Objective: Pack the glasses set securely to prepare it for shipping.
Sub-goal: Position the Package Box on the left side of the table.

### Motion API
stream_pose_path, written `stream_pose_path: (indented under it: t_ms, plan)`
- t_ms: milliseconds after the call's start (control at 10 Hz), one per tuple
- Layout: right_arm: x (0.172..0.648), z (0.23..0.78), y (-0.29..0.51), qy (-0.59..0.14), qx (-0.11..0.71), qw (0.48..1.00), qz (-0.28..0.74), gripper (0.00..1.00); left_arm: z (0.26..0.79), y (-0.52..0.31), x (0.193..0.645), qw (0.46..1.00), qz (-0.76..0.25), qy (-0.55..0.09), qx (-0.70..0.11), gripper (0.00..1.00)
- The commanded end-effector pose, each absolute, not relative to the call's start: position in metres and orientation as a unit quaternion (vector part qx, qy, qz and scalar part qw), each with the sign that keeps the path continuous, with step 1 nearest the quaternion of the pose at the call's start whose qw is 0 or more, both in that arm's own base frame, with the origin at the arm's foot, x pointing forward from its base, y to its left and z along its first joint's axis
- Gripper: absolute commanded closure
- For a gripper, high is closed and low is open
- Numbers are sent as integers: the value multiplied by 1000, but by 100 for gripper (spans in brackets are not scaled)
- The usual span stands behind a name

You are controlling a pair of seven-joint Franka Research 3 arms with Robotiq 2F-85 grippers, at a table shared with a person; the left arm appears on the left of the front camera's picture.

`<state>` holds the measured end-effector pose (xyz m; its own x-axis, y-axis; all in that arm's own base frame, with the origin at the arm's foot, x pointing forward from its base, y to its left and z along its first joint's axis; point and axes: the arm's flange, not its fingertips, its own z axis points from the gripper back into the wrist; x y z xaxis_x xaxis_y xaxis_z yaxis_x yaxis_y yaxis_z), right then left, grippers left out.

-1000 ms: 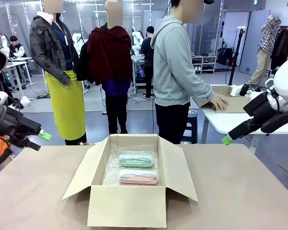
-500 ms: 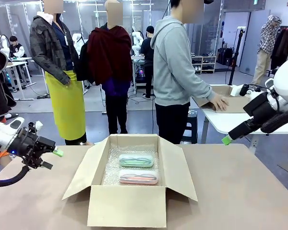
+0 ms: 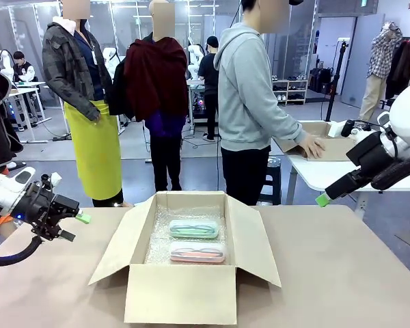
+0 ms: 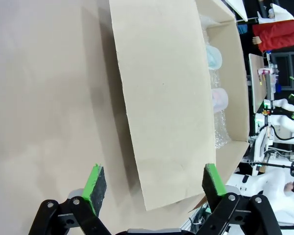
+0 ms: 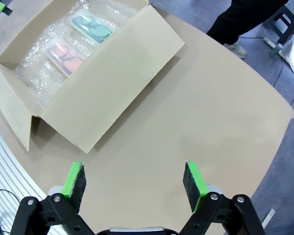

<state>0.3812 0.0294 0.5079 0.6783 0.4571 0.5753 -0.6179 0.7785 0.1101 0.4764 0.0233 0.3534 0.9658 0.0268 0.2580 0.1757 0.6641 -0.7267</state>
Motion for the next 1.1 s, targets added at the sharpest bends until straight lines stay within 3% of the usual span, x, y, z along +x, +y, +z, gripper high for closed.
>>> stream_pose_path:
  t_ms: [0, 300, 1000]
  plan:
    - [382, 509, 31, -267, 147, 905, 296, 0, 344, 25, 487, 896, -14, -125, -426, 0]
    - [382, 509, 31, -267, 147, 905, 296, 0, 316, 19, 502, 872, 24, -154, -463, 0]
    - [382, 509, 31, -267, 147, 905, 296, 0, 254, -8, 509, 841, 50, -120, -525, 0]
